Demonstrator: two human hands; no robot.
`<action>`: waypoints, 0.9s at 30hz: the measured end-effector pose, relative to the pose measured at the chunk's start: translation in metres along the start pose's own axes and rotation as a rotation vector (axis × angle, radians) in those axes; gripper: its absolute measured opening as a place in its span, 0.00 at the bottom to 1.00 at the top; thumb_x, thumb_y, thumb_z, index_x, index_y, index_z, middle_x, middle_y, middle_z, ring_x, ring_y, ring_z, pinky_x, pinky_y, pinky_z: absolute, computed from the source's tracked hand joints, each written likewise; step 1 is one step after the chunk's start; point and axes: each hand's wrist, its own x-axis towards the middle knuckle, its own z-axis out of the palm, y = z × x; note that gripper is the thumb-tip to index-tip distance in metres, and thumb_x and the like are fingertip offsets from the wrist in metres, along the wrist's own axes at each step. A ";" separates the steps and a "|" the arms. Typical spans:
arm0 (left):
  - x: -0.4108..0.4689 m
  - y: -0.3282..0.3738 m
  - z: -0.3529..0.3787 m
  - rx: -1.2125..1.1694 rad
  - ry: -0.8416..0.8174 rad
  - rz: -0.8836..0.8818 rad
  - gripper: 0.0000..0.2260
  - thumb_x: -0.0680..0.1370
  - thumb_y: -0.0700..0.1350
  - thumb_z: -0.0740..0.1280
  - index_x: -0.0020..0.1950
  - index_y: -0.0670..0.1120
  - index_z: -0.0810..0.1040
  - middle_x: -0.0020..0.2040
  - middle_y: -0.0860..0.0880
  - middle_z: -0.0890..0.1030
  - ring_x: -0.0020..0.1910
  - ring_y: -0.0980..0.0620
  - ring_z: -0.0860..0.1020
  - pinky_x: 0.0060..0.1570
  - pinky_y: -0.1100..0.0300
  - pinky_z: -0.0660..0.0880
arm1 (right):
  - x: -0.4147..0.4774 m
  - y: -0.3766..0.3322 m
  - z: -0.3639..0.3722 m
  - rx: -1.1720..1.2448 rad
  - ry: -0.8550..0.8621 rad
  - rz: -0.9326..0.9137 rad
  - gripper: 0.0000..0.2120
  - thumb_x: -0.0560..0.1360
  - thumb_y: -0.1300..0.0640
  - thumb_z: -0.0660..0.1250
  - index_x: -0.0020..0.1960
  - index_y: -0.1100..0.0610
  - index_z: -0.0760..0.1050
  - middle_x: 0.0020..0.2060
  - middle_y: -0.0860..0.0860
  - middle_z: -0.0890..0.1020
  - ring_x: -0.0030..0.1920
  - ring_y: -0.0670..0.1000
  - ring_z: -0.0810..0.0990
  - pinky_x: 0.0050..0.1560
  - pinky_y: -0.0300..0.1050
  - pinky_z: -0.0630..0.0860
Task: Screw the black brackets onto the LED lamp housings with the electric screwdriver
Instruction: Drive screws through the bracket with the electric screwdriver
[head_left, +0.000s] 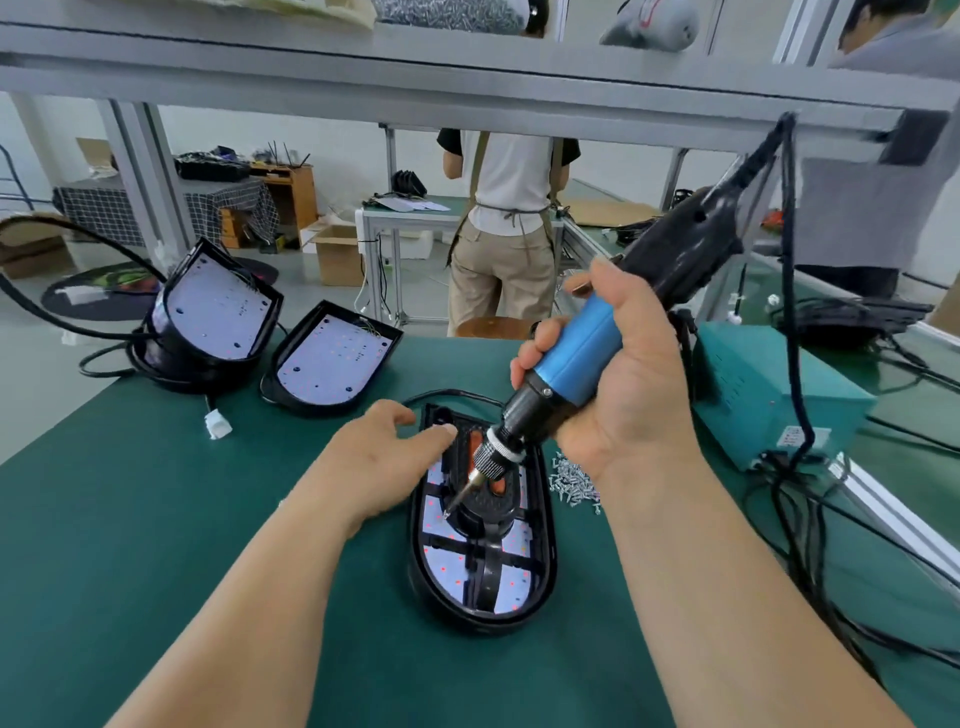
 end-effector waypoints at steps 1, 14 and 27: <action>-0.001 0.000 0.000 0.011 -0.046 -0.016 0.23 0.74 0.62 0.68 0.65 0.54 0.70 0.52 0.48 0.80 0.43 0.49 0.78 0.40 0.59 0.73 | 0.000 0.003 0.000 -0.020 -0.011 0.007 0.10 0.67 0.50 0.72 0.31 0.52 0.77 0.27 0.54 0.73 0.26 0.53 0.73 0.34 0.44 0.76; -0.003 -0.001 0.004 -0.189 -0.267 -0.045 0.08 0.76 0.49 0.70 0.51 0.48 0.77 0.44 0.47 0.85 0.39 0.49 0.82 0.38 0.56 0.79 | 0.003 0.012 -0.002 -0.074 -0.021 0.036 0.11 0.67 0.48 0.70 0.29 0.51 0.77 0.26 0.54 0.73 0.26 0.54 0.73 0.34 0.44 0.76; -0.002 -0.002 0.004 -0.265 -0.280 -0.061 0.08 0.77 0.47 0.70 0.54 0.48 0.76 0.46 0.46 0.86 0.39 0.50 0.84 0.36 0.56 0.79 | 0.003 0.016 -0.003 -0.057 0.018 0.037 0.12 0.62 0.49 0.74 0.34 0.54 0.75 0.28 0.55 0.73 0.29 0.55 0.71 0.34 0.45 0.76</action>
